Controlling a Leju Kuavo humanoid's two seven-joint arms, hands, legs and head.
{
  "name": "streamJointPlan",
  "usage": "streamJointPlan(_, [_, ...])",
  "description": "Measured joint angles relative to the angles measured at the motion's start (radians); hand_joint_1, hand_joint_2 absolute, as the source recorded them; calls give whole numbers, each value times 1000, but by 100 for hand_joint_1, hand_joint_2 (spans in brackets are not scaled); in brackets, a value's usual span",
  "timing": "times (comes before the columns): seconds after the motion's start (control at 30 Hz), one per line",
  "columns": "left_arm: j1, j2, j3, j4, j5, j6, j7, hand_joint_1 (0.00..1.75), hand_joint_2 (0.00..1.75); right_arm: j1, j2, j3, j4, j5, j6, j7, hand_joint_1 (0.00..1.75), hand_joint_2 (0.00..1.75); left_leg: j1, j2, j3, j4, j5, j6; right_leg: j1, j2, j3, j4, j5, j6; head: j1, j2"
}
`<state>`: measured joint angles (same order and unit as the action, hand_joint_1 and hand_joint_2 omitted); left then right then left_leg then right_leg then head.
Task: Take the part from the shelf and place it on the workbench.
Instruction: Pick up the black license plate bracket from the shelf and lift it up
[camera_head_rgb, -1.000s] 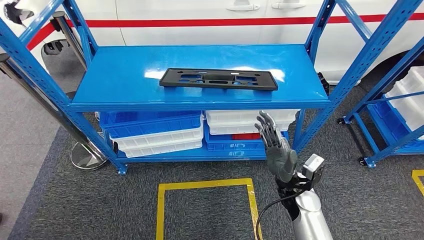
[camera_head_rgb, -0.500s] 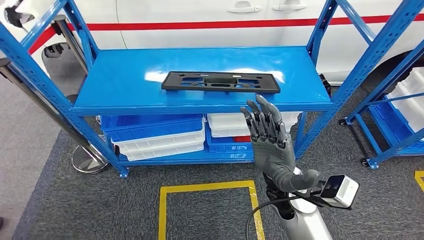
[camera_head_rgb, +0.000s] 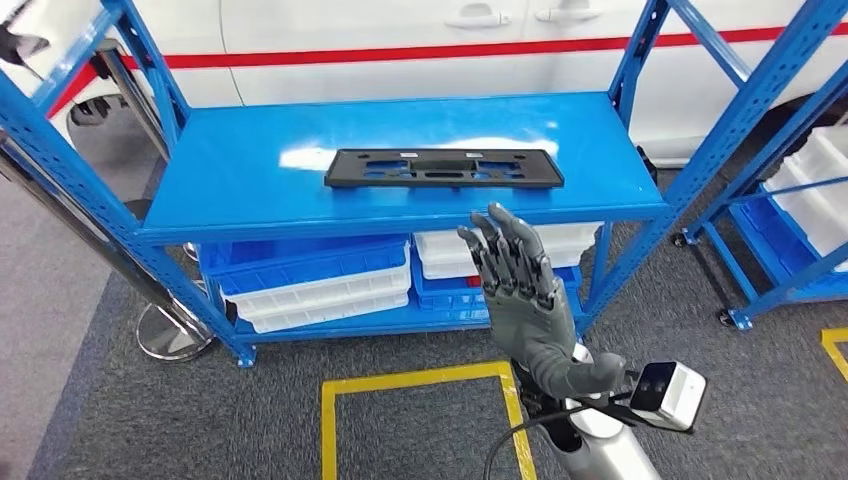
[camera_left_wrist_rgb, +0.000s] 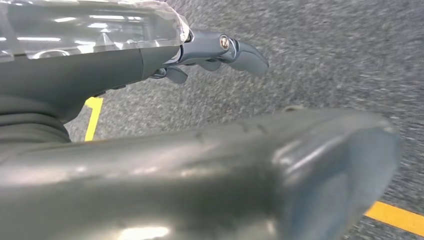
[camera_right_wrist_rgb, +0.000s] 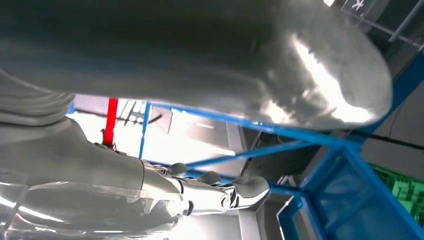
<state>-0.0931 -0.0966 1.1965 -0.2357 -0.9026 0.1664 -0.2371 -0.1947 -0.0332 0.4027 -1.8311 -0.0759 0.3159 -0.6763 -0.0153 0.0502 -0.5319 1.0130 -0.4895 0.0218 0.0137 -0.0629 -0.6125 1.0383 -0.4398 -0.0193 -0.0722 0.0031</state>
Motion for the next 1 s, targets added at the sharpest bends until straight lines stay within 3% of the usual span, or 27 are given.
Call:
streamJointPlan(0.07, [-2,0,1,1,-4,-5,-3,0,0,-2,0,2,1,2,-8,2,0,0,-2,16,4,-2,-7,-9,-3,17,3,-11,-1,-3,0,0])
streamJointPlan(0.13, [-3,1,1,1,-6,-10,-6,0,0,-3,0,2,2,4,-13,3,0,0,0,3,-3,28,-31,-19,-13,35,10,-21,1,-9,0,0])
streamJointPlan(0.17, [-4,1,1,1,-7,-11,-8,0,0,-3,0,3,2,5,-13,3,0,0,3,-11,-22,72,-55,-25,-18,43,15,-25,2,-11,0,0])
streamJointPlan(0.23, [-3,0,1,1,-8,-13,-10,0,0,-2,-1,3,5,6,-14,4,0,0,13,-33,-90,205,-109,-36,-20,63,18,-26,0,-14,0,0])
streamJointPlan(0.27, [-1,0,1,1,-8,-14,-11,0,0,1,-1,4,7,7,-14,4,0,0,18,-36,-122,259,-122,-41,-20,72,19,-25,-2,-14,0,0])
streamJointPlan(0.3, [0,1,1,1,-7,-14,-12,0,0,4,-1,4,10,9,-15,4,0,0,22,-38,-142,283,-115,-44,-21,81,21,-25,-4,-14,0,0])
streamJointPlan(0.33, [0,1,1,1,-7,-15,-14,0,0,6,-1,4,12,14,-18,4,0,0,25,-39,-143,264,-87,-47,-22,89,25,-24,-6,-12,0,0])
streamJointPlan(0.4, [-1,2,1,1,-6,-16,-18,0,0,11,-1,4,16,27,-27,3,0,0,29,-40,-99,138,-1,-49,-25,99,37,-23,-15,-4,0,0])
streamJointPlan(0.47, [-3,3,1,1,-6,-17,-21,0,0,12,-1,4,19,36,-33,1,0,0,28,-45,-56,32,41,-43,-24,105,42,-19,-24,7,0,0])
streamJointPlan(0.57, [-4,3,1,1,-6,-18,-23,0,0,13,-1,5,20,39,-34,0,0,0,25,-49,-49,9,40,-22,-22,106,40,-20,-26,25,0,0])
streamJointPlan(0.63, [-4,3,1,1,-7,-19,-23,0,0,15,-2,5,20,42,-36,0,0,0,28,-48,-42,-1,43,-7,-23,96,34,2,-43,36,0,0])
streamJointPlan(0.67, [-4,4,1,1,-8,-20,-22,0,0,16,-2,5,20,44,-37,-1,0,0,29,-47,-38,-6,43,-1,-24,88,17,41,-65,40,0,0])
streamJointPlan(0.73, [-5,4,1,1,-10,-22,-19,0,0,20,-5,5,23,48,-38,-1,0,0,26,-45,-34,-8,41,7,-26,75,-52,173,-123,45,0,0])
streamJointPlan(0.77, [-5,5,1,1,-10,-23,-17,0,0,23,-6,5,26,49,-38,-1,0,0,25,-44,-33,-8,39,9,-27,73,-88,236,-142,47,0,0])
streamJointPlan(0.8, [-4,5,1,1,-11,-24,-16,0,0,26,-7,5,29,49,-39,-1,0,0,24,-44,-31,-8,36,9,-27,71,-111,269,-143,48,0,0])
streamJointPlan(0.83, [-4,5,1,1,-11,-25,-15,0,0,27,-8,5,33,49,-39,-1,0,0,23,-43,-28,-8,34,9,-27,71,-114,264,-123,46,0,0])
streamJointPlan(0.87, [-3,5,1,2,-11,-27,-15,0,0,28,-9,5,36,49,-39,-1,0,0,22,-43,-23,-8,30,9,-27,70,-97,219,-88,43,0,0])
streamJointPlan(0.93, [-4,4,1,2,-11,-28,-14,0,0,27,-9,6,40,49,-40,-1,0,0,18,-44,-13,-6,21,4,-22,65,-36,82,-14,32,0,0])
streamJointPlan(1.0, [-4,4,1,2,-11,-29,-14,0,0,25,-9,7,43,50,-40,-1,0,0,14,-43,-11,-4,13,-5,-17,61,0,-2,9,23,0,0])
